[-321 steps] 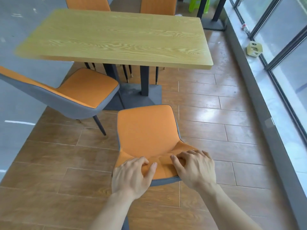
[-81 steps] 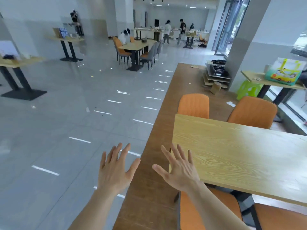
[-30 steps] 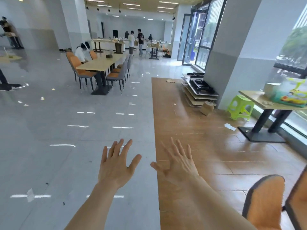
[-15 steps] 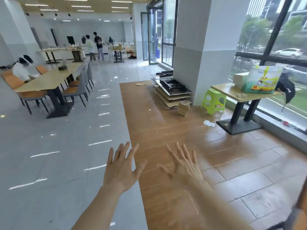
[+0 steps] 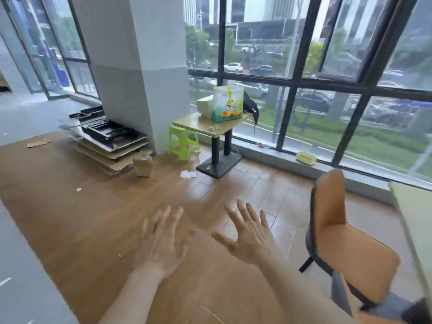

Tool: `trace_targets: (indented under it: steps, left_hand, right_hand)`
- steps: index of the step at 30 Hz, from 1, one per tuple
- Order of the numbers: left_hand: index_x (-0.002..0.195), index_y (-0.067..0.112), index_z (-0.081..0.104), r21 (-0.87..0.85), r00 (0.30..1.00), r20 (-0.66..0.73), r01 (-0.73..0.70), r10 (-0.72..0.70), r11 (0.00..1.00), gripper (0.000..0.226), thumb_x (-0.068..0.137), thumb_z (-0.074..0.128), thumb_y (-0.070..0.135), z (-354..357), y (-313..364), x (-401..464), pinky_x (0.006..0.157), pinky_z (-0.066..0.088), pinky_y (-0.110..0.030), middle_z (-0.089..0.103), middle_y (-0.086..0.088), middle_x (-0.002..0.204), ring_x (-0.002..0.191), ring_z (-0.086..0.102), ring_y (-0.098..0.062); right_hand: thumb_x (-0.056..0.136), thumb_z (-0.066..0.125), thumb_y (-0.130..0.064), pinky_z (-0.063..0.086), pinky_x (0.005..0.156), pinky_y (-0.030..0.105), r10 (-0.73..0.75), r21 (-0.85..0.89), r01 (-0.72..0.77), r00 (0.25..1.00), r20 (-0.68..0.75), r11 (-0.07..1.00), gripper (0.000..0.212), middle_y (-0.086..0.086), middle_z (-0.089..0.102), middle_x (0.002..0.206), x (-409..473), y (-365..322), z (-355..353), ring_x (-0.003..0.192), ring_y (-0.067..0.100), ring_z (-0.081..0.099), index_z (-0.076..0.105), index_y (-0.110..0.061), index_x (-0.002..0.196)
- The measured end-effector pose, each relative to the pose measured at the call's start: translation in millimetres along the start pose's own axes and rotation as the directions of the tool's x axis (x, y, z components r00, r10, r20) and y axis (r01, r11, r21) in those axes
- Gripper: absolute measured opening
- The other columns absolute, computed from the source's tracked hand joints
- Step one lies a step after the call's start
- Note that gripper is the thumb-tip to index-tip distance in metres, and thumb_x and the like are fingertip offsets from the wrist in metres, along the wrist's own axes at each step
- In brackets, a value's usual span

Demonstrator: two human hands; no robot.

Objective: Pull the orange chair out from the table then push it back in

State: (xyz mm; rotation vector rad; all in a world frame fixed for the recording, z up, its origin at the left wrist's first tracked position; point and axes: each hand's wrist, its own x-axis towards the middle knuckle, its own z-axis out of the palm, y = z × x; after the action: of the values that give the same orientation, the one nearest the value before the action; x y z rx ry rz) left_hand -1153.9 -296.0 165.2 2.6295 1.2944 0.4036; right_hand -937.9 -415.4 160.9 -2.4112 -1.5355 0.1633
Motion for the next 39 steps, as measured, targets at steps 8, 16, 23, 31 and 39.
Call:
trace_targets:
  steps: [8, 16, 23, 31, 39]
  left_hand:
    - [0.158, 0.043, 0.016, -0.138, 0.91, 0.121, -0.379, 0.395, 0.915, 0.082, 0.087, 0.006, 0.082, 58, 87, 191, 0.125, -0.004, -0.042, 0.015, 0.007, 0.169, 0.155, 0.006, -0.017]
    - [0.158, 0.045, 0.015, -0.319, 0.562, 0.219, -0.731, 0.798, 0.603, 0.077, 0.09, 0.009, 0.081, 140, 275, 198, 0.126, -0.007, -0.042, 0.012, 0.01, 0.169, 0.156, 0.001, -0.012]
    - [0.158, 0.045, 0.011, -0.351, 0.221, 0.328, -0.874, 0.918, 0.336, 0.076, 0.09, 0.011, 0.08, 201, 393, 133, 0.127, 0.0, -0.043, 0.011, 0.011, 0.169, 0.156, 0.002, -0.013]
    - [0.158, 0.047, 0.013, -0.437, -0.104, 0.416, -0.894, 0.903, 0.099, 0.095, 0.076, -0.007, 0.091, 289, 451, 65, 0.127, 0.005, -0.043, 0.015, 0.012, 0.169, 0.155, 0.009, -0.012]
    - [0.144, 0.043, 0.045, -0.529, -0.332, 0.522, -0.848, 0.786, -0.007, 0.086, 0.083, 0.005, 0.088, 355, 430, 41, 0.113, 0.038, -0.042, 0.046, 0.011, 0.152, 0.138, 0.044, -0.019]
  right_hand:
    - [0.076, 0.01, -0.101, -0.003, 0.128, 0.056, 0.477, -0.001, -0.479, 0.874, -0.09, 0.878, 0.1, -0.006, -0.007, 0.175, 45, 97, -31, 0.16, 0.02, -0.011, -0.005, -0.05, 0.161]
    - [0.074, 0.015, -0.101, -0.007, 0.128, 0.055, 0.874, 0.115, -0.869, 0.466, -0.142, 0.482, 0.104, -0.005, -0.001, 0.175, -72, 201, -50, 0.16, 0.02, -0.009, 0.007, -0.047, 0.163]
    - [0.077, 0.007, -0.1, 0.0, 0.129, 0.053, 0.989, 0.223, -0.966, 0.112, -0.093, 0.131, 0.106, -0.002, -0.006, 0.175, -189, 246, -24, 0.16, 0.023, -0.007, 0.005, -0.041, 0.165]
    - [0.076, 0.001, -0.099, 0.003, 0.129, 0.051, 0.978, 0.295, -0.932, -0.202, 0.058, -0.21, 0.109, 0.003, -0.002, 0.175, -263, 246, 49, 0.16, 0.025, -0.003, 0.008, -0.037, 0.166]
    - [0.075, 0.005, -0.099, 0.009, 0.129, 0.053, 0.927, 0.379, -0.857, -0.26, 0.27, -0.35, 0.112, 0.002, 0.037, 0.166, -246, 235, 120, 0.157, 0.024, 0.021, 0.041, -0.033, 0.158]
